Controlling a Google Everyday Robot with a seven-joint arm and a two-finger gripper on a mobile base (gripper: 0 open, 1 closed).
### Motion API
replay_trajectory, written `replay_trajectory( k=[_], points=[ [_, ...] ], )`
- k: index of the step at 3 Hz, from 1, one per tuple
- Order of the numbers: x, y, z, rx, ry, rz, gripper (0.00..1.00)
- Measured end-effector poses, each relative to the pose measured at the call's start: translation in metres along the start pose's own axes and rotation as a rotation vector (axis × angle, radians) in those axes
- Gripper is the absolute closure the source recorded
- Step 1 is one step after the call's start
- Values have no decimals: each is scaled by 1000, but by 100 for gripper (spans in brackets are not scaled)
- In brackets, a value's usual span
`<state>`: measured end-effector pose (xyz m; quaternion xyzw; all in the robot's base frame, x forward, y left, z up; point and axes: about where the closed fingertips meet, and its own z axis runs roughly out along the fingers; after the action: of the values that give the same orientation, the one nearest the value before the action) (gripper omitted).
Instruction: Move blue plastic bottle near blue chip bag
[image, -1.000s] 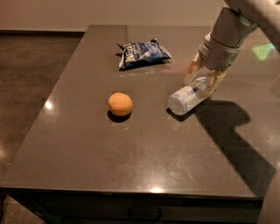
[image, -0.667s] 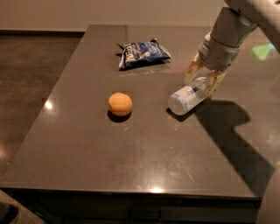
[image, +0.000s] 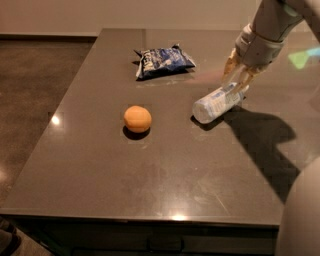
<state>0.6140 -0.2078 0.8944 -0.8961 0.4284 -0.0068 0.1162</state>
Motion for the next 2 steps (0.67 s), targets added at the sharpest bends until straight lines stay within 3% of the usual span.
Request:
replay_trajectory(
  k=[1,2],
  points=[
    [6,-3,-3,12,10,5,100],
    [29,-23,-14,72,61,29,98]
  ],
)
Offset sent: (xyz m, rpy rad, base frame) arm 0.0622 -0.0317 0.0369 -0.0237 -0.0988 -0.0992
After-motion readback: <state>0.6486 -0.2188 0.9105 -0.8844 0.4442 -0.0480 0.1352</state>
